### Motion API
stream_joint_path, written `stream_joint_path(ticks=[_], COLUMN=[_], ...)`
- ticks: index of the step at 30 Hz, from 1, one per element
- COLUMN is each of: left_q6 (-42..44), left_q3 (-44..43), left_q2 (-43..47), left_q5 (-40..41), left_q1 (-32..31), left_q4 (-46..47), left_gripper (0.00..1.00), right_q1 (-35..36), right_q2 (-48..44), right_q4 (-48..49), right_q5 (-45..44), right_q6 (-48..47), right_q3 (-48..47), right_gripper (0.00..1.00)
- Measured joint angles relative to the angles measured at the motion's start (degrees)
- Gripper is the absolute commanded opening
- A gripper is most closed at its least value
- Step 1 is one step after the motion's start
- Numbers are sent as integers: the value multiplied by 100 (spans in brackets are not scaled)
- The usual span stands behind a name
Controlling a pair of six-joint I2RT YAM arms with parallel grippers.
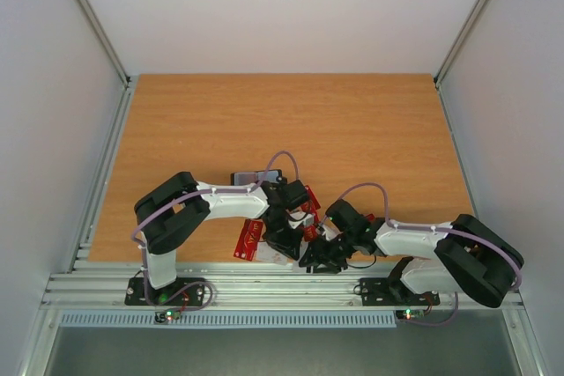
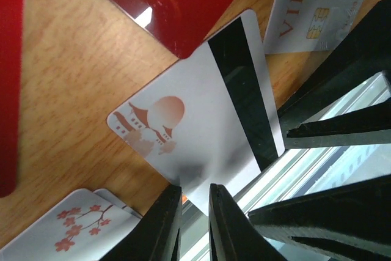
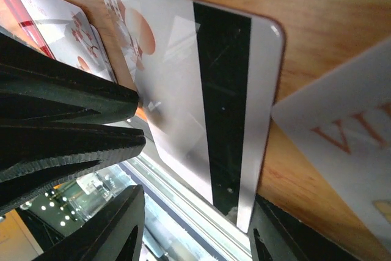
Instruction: Put the credit cards into the card holder
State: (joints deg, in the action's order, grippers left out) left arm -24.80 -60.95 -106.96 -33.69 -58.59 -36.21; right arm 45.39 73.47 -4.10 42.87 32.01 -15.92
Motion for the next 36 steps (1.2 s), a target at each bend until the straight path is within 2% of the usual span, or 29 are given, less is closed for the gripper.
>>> stream_joint_path(ticks=[16, 24, 28, 31, 36], left_q6=[-76, -203, -286, -334, -328], left_q3=[175, 181, 155, 24, -256], left_q2=[44, 284, 828, 1513, 2621], left_q5=[-234, 232, 645, 898, 1263], left_q1=[2, -33, 11, 144, 748], left_q4=[273, 42, -334, -625, -1034], left_gripper=[16, 17, 19, 24, 41], right_q1=[0, -7, -7, -13, -122], right_q2=[-249, -503, -868, -1178, -1355], right_q4=[-63, -546, -1207, -1757, -2516], right_q5=[-431, -603, -704, -772, -800], right_q6=[-76, -168, -339, -538, -922], right_q3=[-90, -358, -693, -1130, -1958], right_gripper=[1, 1, 1, 1, 1])
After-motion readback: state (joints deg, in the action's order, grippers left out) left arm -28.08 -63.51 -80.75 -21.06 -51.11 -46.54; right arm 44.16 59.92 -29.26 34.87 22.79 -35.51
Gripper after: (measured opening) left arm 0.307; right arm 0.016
